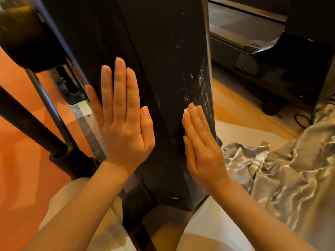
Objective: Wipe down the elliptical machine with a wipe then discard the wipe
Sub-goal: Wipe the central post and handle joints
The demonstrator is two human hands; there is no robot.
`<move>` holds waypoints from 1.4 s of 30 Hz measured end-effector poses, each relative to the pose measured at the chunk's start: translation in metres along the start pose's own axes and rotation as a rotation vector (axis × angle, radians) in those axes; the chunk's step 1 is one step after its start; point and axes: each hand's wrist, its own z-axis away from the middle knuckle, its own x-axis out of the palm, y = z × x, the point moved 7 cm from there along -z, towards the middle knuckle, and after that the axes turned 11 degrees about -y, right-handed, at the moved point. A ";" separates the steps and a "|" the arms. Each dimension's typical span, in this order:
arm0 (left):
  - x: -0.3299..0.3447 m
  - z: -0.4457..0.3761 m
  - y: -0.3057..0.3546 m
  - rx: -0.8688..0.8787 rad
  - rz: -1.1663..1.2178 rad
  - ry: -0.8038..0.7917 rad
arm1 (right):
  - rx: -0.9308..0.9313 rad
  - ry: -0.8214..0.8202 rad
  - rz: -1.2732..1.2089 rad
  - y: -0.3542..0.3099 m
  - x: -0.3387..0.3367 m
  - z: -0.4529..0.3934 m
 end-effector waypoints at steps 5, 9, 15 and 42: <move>0.000 0.000 0.001 0.004 0.006 0.000 | -0.026 0.026 -0.022 -0.009 -0.014 -0.042; 0.001 0.001 0.001 0.007 0.005 -0.004 | 0.034 -0.021 -0.003 0.004 0.000 0.004; 0.000 0.002 0.001 0.007 0.009 -0.014 | 0.024 -0.024 -0.058 -0.002 -0.009 -0.018; 0.000 0.002 0.003 -0.008 0.003 0.038 | 0.042 0.049 -0.123 0.017 -0.016 -0.021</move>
